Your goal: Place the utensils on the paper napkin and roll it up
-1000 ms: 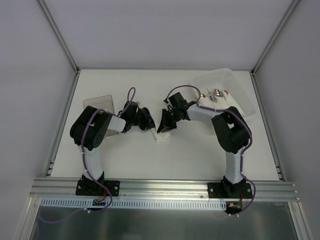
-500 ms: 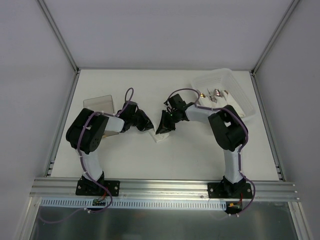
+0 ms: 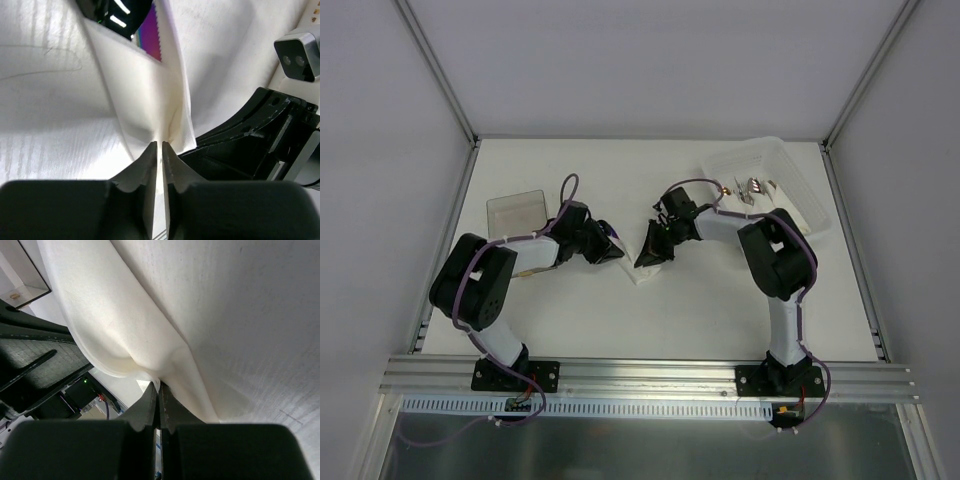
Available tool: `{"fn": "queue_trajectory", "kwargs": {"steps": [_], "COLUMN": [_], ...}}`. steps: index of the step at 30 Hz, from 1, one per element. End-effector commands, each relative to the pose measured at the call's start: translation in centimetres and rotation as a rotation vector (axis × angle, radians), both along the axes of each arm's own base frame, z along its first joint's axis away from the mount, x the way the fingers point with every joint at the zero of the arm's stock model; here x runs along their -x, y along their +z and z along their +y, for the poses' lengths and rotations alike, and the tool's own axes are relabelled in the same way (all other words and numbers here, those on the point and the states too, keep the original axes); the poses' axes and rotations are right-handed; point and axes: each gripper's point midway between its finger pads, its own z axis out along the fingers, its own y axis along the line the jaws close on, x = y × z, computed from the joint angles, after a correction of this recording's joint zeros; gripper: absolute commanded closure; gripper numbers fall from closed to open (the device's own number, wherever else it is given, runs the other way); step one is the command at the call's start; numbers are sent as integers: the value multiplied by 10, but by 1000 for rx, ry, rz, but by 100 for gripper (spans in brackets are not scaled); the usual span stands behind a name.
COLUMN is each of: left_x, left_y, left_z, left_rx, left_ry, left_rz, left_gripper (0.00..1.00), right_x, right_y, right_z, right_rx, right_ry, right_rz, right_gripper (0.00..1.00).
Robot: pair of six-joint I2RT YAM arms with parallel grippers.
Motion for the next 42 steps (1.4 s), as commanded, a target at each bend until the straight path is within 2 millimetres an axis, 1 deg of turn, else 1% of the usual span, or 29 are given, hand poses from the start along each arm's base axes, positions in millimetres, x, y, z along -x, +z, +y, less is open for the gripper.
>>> {"fn": "queue_trajectory", "kwargs": {"steps": [1,3,4,6,8,9,11,14,16,20,24,29,33,36,41,42], "left_x": [3,1,-5,-8,-16,-16,-23,-28,-33,-40,-44,-49,-53,-58,-57,-55], "left_y": [0,-2,2,-1,4,1,6,6,10,17,19,11,1,-1,-7,-11], "left_z": [12,12,10,9,6,4,0,-3,-7,-9,-13,-17,-21,-25,-30,-30], "left_rx": [-30,-25,-9,20,58,74,113,147,174,187,191,190,195,223,248,258], "left_ry": [24,32,35,54,66,70,77,89,86,85,69,63,69,81,81,88], "left_rz": [-9,-27,-62,-65,-107,-101,-144,-160,-188,-223,-237,-221,-195,-201,-187,-170], "left_gripper": [94,97,98,99,100,100,100,100,100,100,100,100,100,100,100,100], "right_x": [8,6,5,2,-1,-1,-2,-3,-5,-7,-8,-10,-10,-9,-9,-8], "right_y": [-53,-53,-54,-53,-52,-52,-52,-51,-50,-49,-48,-47,-47,-48,-48,-48], "right_z": [-46,-49,-52,-56,-59,-61,-62,-66,-69,-77,-80,-82,-82,-82,-81,-81], "right_rx": [218,220,224,222,222,224,226,229,236,248,254,257,252,253,250,250], "right_ry": [-63,-71,-77,-87,-96,-91,-88,-80,-77,-55,-30,-14,-5,0,6,7], "right_rz": [67,69,69,71,69,68,65,60,54,34,21,8,11,17,21,23], "right_gripper": [100,100,100,100,100,100,100,100,100,100,100,100,100,100,100,100]}}
